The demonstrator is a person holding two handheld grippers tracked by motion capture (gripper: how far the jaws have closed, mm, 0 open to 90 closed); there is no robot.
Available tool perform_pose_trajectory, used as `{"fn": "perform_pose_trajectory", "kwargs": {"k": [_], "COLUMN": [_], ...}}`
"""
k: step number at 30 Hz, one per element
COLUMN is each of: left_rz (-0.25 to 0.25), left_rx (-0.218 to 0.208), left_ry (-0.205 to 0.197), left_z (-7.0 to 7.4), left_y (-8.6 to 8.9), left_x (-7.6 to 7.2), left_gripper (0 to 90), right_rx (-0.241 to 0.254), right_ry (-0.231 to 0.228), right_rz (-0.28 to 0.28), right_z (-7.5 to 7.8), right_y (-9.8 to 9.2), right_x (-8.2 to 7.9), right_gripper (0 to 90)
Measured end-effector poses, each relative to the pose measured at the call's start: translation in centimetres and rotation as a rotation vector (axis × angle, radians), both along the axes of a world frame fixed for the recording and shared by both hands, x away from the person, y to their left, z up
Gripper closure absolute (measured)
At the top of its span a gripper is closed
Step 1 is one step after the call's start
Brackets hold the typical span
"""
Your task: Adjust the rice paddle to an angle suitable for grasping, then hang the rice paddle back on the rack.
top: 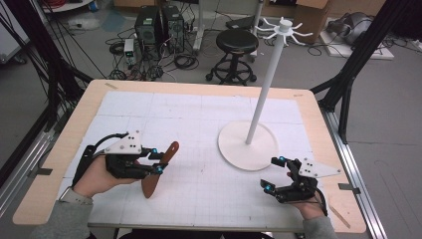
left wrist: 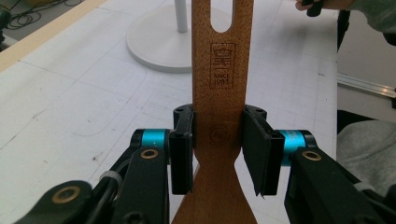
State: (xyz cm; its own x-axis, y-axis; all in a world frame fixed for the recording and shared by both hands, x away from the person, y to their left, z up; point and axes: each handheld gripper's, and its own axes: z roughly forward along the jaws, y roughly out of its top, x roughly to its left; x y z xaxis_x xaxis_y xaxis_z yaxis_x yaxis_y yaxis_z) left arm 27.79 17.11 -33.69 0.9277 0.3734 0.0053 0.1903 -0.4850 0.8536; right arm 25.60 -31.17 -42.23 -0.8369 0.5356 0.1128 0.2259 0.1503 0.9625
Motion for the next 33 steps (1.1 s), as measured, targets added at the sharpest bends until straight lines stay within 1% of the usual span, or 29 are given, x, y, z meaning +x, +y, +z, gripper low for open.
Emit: {"fn": "perform_pose_trajectory", "kwargs": {"k": [2,4,5,6,7,8,9,10,11,12,13,16,17,18,19,23,26,29,30,31,32,33], "left_rz": [-0.002,-0.006,-0.006,-0.008,-0.008,-0.008,-0.01,-0.01,-0.006,-0.001,0.004,0.012,0.022,0.022,0.024,0.01,0.004,-0.002,-0.002,-0.01,-0.01,-0.016], "left_rx": [-0.019,-0.03,-0.03,-0.034,-0.051,-0.051,-0.078,-0.078,-0.094,-0.101,-0.106,-0.109,-0.119,-0.119,-0.135,-0.139,-0.146,-0.157,-0.157,-0.163,-0.163,-0.161], "left_ry": [0.009,0.015,0.015,0.022,0.028,0.028,0.03,0.03,0.033,0.031,0.041,0.041,0.041,0.041,0.039,0.029,0.017,0.01,0.01,0.013,0.013,0.017], "left_z": [0.2,0.4,0.4,0.6,0.7,0.7,0.9,0.9,1.0,1.1,1.2,1.3,1.4,1.4,1.6,2.2,2.6,3.2,3.2,3.5,3.5,3.8], "left_y": [-0.2,-0.5,-0.5,-0.5,-0.5,-0.5,-0.4,-0.4,-0.4,-0.4,-0.4,-0.5,-0.6,-0.6,-0.8,-1.7,-2.2,-2.8,-2.8,-3.1,-3.1,-3.4], "left_x": [0.1,0.4,0.4,0.8,1.0,1.0,1.2,1.2,1.3,1.4,1.5,1.5,1.6,1.6,1.7,1.9,2.0,2.1,2.1,2.2,2.2,2.4], "left_gripper": [65.1,65.1,65.1,65.1,65.1,65.1,65.1,65.1,65.1,65.1,65.1,65.1,65.1,65.1,65.1,65.1,65.1,65.1,65.1,65.1,65.1,65.1], "right_rx": [0.007,0.015,0.009,0.008,0.008,0.008,0.01,0.01,0.01,0.01,0.006,0.009,0.014,0.014,0.015,0.016,0.017,0.026,0.026,0.027,0.027,0.025], "right_ry": [-0.006,-0.008,-0.009,-0.005,-0.002,-0.002,-0.004,-0.004,-0.007,-0.004,-0.006,-0.013,-0.011,-0.011,-0.011,-0.016,-0.012,-0.017,-0.019,-0.024,-0.024,-0.018], "right_rz": [-0.002,-0.003,0.0,-0.001,-0.003,-0.003,-0.001,-0.001,0.0,-0.001,-0.002,-0.002,0.0,0.0,-0.003,-0.001,-0.002,-0.003,0.001,0.0,0.0,0.0], "right_z": [0.1,0.2,0.1,0.1,0.1,0.1,0.1,0.1,0.1,0.1,0.1,0.2,0.2,0.2,0.2,0.2,0.2,0.3,0.4,0.4,0.4,0.4], "right_y": [0.0,0.0,0.0,0.0,0.0,0.0,0.0,0.0,0.0,0.1,0.0,0.0,0.0,0.0,0.0,0.0,0.0,0.0,0.0,0.0,0.0,0.0], "right_x": [0.0,0.0,0.0,0.1,0.1,0.1,0.2,0.2,0.2,0.2,0.1,0.0,-0.1,-0.1,0.0,0.2,0.1,0.0,0.0,0.0,0.0,0.0], "right_gripper": [9.9,9.9,9.9,9.9,9.9,9.9,9.9,9.9,9.9,9.9,9.9,9.9,9.9,9.9,9.9,9.9,9.9,9.9,9.9,9.9,9.9,9.9]}}
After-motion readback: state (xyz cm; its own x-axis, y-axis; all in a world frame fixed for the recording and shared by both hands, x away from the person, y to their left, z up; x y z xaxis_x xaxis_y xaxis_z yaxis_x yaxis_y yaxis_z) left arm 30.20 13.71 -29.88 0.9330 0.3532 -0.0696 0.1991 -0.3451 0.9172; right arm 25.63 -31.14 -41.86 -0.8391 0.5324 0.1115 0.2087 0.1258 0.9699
